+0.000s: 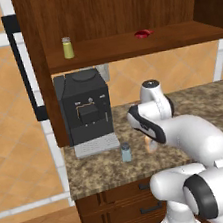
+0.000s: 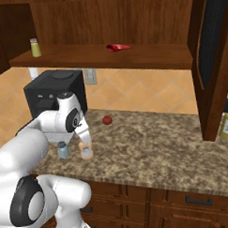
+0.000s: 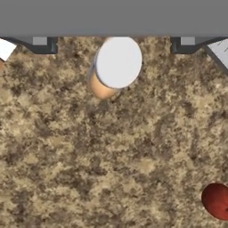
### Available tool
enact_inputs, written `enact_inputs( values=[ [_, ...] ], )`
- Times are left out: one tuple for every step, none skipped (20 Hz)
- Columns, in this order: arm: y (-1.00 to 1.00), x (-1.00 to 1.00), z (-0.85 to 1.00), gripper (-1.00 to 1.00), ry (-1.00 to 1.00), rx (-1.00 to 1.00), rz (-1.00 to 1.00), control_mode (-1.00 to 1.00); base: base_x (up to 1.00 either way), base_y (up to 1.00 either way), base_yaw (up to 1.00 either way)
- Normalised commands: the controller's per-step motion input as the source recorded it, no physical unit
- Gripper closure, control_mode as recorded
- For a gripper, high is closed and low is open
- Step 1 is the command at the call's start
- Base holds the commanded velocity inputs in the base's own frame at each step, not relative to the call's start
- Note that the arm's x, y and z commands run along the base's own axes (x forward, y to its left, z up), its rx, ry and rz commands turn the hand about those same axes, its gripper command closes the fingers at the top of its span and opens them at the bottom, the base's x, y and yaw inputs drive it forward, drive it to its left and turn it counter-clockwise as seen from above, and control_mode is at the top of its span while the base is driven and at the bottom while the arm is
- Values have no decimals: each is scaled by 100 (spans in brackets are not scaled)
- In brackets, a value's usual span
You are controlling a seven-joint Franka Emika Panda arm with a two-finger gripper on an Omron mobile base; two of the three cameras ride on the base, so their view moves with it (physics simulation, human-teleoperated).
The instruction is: Put the shaker and condiment bottle from the counter next to their counterparts in the cabinet.
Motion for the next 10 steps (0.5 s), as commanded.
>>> enact_inputs(
  values=[
    [0, 6, -14, -100, 2, 3, -8, -100, 0, 0, 0],
    [0, 4, -14, -100, 1, 4, -7, -100, 0, 0, 0],
    [0, 4, -13, -100, 1, 4, -7, -100, 0, 0, 0],
    [0, 1, -14, -100, 1, 5, -7, -100, 0, 0, 0],
    [0, 1, -13, -100, 1, 5, -7, -100, 0, 0, 0],
    [0, 0, -13, -100, 0, 7, -7, -100, 0, 0, 0],
    [0, 0, -15, -100, 0, 8, -6, -100, 0, 0, 0],
    [0, 0, -16, -100, 1, 8, -6, -100, 0, 0, 0],
    [0, 0, -16, -100, 0, 7, -6, -100, 0, 0, 0],
    [0, 0, -15, -100, 0, 7, -6, -100, 0, 0, 0]
  ],
)
